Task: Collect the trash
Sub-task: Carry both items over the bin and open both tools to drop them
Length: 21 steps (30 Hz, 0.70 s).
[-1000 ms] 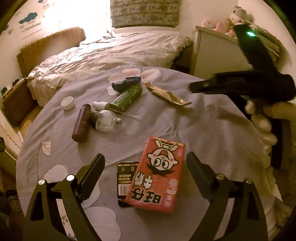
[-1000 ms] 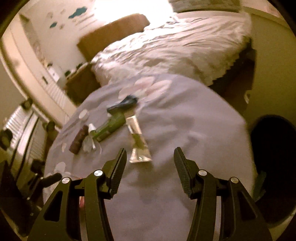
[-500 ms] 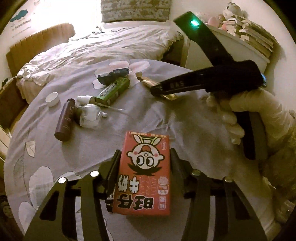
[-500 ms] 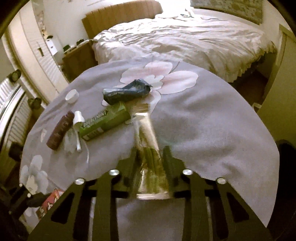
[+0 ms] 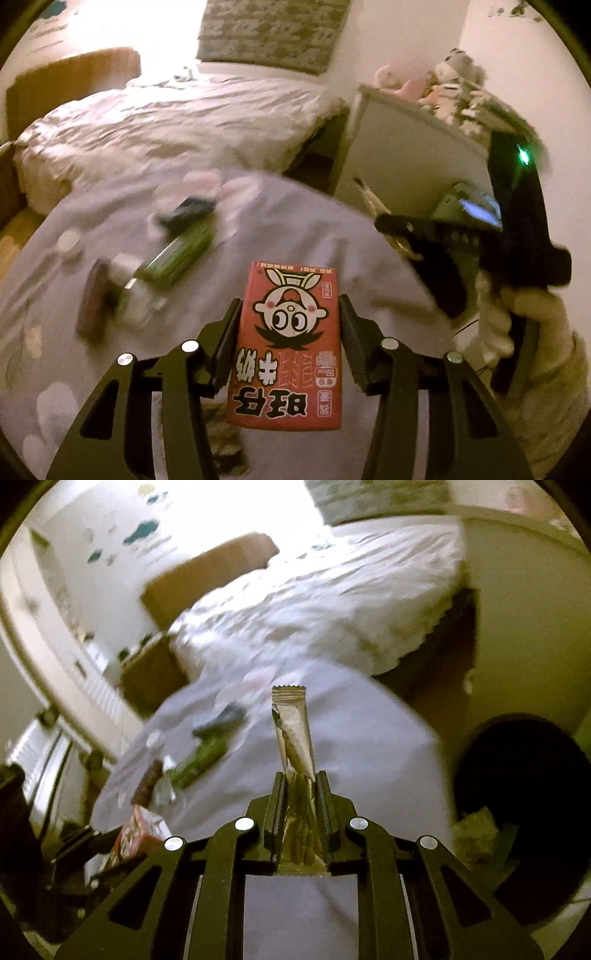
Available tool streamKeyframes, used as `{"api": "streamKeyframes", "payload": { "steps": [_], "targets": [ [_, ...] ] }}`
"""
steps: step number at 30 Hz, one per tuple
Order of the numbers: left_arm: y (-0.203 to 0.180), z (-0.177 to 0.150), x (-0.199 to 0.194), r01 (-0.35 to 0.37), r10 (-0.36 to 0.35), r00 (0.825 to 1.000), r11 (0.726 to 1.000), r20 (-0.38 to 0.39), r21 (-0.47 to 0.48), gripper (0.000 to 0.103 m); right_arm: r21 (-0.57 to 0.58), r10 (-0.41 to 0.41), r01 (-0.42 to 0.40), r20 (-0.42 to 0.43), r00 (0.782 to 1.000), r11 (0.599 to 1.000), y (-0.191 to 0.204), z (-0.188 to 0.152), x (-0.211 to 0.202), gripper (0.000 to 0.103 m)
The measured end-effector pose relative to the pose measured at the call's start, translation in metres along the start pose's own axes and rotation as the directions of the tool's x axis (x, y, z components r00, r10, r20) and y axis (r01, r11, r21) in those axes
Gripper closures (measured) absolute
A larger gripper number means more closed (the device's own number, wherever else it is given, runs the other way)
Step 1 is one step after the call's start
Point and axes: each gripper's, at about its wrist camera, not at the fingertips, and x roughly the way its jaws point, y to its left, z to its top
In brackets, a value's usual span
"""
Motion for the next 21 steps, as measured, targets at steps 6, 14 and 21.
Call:
{"api": "streamKeyframes", "payload": {
  "steps": [6,14,21],
  "targets": [
    [-0.055,0.038,0.027,0.104,-0.107,0.993,0.993,0.048,0.061,0.053,0.096,-0.111,0.101,0.111,0.988,0.990,-0.059,0.005,-0.059,0.086],
    [-0.127,0.066,0.080,0.238,-0.243,0.970,0.962,0.016,0.133,0.053,0.237,-0.226,0.189,0.140,0.964,0.953,-0.135,-0.007,-0.096,0.086],
    [-0.157,0.072,0.112,0.279,-0.278,0.960,0.946,-0.028,0.162,0.053,0.305,-0.270,0.224,0.116,0.956,0.926,-0.171,-0.020,-0.098,0.086]
  ]
}}
